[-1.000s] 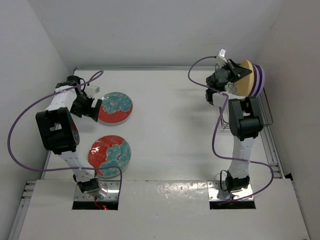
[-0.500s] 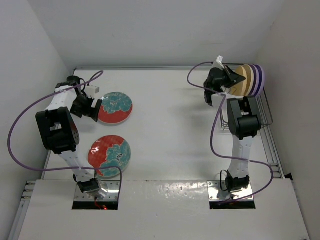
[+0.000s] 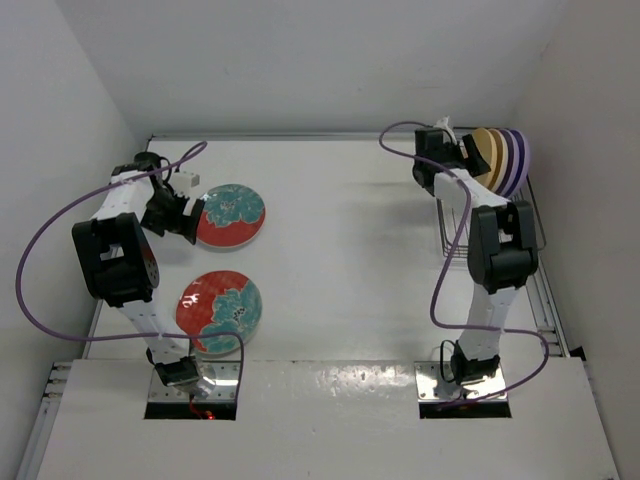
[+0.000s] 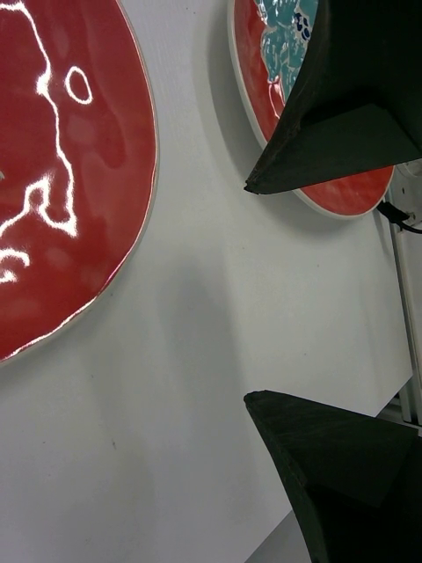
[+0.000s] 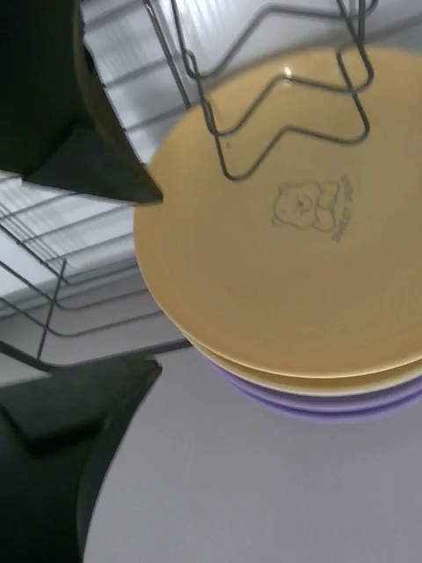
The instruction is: Load the plates into the dish rack
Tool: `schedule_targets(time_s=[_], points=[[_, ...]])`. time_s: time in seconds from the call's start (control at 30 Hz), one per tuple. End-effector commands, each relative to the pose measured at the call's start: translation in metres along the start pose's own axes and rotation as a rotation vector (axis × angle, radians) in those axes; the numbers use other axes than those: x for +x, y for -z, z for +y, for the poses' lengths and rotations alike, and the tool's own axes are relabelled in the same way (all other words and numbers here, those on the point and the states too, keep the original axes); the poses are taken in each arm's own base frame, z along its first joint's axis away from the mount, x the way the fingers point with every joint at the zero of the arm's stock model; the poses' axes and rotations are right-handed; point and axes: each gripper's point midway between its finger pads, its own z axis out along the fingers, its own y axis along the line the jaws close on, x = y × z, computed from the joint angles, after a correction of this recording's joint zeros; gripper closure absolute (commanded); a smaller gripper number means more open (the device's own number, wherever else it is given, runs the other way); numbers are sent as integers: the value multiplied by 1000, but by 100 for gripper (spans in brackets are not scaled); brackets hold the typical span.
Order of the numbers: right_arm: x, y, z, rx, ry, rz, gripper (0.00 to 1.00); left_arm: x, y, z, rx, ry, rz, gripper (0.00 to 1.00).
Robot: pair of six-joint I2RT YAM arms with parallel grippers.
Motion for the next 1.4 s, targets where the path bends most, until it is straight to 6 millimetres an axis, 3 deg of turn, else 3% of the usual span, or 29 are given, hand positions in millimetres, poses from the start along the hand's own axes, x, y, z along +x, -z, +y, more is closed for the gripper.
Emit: schedule_targets(time_s=[0.0,0.03,0.07,0.1,0.17,0.2,0.3,0.33,0.4,0.5,0.53,0.57,0.6,0.63,0.67,0.73,0.93,1.0,1.03,1.07,1.1,1.13,1.17,1.2,1.23,1.3,1.33,1.37], points=[[-15,21,-15,-192,-250,1,24,-12,11,4,7,0,-42,2],[-3,24,-10,-229,-241,50,12,-12,11,4,7,0,-42,2],[-2,22,-15,-244,-263,63,5,-13,11,2,16,0,-47,2],[-2,26,-6,-324,-305,84,0,-16,13,3,12,-1,-55,2],[9,24,-8,-367,-328,138,0,-16,13,3,12,-1,-55,2],[14,28,1,-438,-365,168,0,-16,13,3,12,-1,-55,2],[18,40,2,-548,-430,187,0,-15,18,2,6,-3,-65,2],[13,45,-8,-566,-462,161,0,-15,18,2,6,-3,-65,2],[13,56,-2,-646,-473,156,0,-16,22,2,1,-5,-76,2],[9,76,-14,-710,-508,129,0,-15,23,-1,9,-5,-79,2],[13,71,-21,-709,-528,138,0,-16,26,0,4,-6,-88,2],[7,81,-33,-737,-563,103,0,-16,26,0,4,-6,-89,2],[3,88,-34,-781,-583,81,0,-15,31,-2,3,-7,-91,2],[12,89,-31,-797,-584,92,0,-15,31,-2,3,-7,-91,2],[3,101,-43,-828,-624,34,0,-16,34,-2,-1,-8,-99,2],[13,106,-38,-848,-620,22,0,-18,37,-4,-4,-19,-110,2],[25,128,-55,-902,-656,8,0,-17,44,-4,-17,-20,-115,2],[24,140,-60,-943,-691,-16,5,-19,44,-8,-14,-19,-115,2],[17,151,-60,-1006,-711,-53,18,-19,44,-8,-14,-19,-115,2],[24,155,-54,-1043,-749,-29,26,-19,44,-8,-14,-19,-115,2],[19,176,-46,-1183,-766,-57,35,-20,47,-9,-8,-21,-130,2],[-4,211,-58,-1355,-825,-236,47,-22,47,-12,-5,-30,-130,2],[5,218,-47,-1442,-847,-245,76,-24,47,-18,23,-32,-145,2],[-13,275,-67,-1728,-843,-480,92,-25,47,-20,36,-33,-151,2],[-14,289,-73,-1805,-829,-545,96,-24,47,-23,52,-32,-149,2],[-5,307,-67,-1903,-821,-570,94,-30,49,-29,74,-45,-168,2],[1,292,-52,-1817,-866,-439,88,-30,45,-29,79,-43,-159,2],[8,290,-52,-1732,-857,-299,78,-30,40,-32,88,-49,-145,2]])
